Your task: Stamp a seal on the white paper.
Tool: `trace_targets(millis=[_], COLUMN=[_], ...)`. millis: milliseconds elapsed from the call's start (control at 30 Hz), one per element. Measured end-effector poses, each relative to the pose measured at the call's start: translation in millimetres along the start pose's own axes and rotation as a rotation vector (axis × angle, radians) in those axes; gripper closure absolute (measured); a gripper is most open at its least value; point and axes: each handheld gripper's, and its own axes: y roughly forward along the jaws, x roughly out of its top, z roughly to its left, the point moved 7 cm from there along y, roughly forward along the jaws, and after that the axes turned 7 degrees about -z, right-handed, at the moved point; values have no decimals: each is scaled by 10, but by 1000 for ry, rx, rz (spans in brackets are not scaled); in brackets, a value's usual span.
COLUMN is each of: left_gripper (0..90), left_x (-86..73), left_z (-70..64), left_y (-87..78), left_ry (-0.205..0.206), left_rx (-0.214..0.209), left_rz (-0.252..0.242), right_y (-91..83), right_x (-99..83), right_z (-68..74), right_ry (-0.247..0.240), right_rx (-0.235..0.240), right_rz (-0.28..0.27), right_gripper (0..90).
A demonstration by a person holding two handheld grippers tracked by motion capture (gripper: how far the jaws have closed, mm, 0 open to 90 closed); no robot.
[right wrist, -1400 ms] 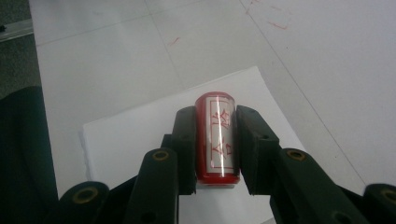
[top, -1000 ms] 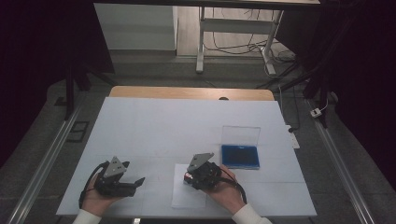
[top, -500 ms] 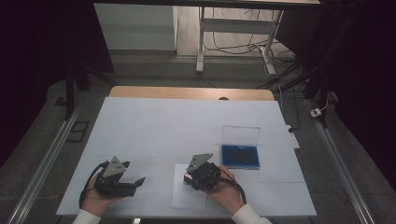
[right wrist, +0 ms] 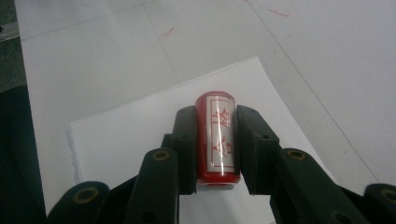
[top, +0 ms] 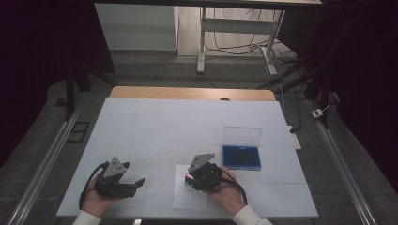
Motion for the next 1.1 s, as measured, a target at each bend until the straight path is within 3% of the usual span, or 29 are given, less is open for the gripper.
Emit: trace_targets(millis=[200,1100], left_gripper=[184,185], left_x=[-6,-27], left_z=[-12,-16], left_y=[11,25], left_ry=[3,6], left_rx=[-4,-2], left_rz=[7,20], right_y=[2,42], right_x=[-10,-35], right_z=[11,21], right_ry=[-20,-15], right_rx=[-14,-15], right_rz=[2,23], right_gripper=[703,707])
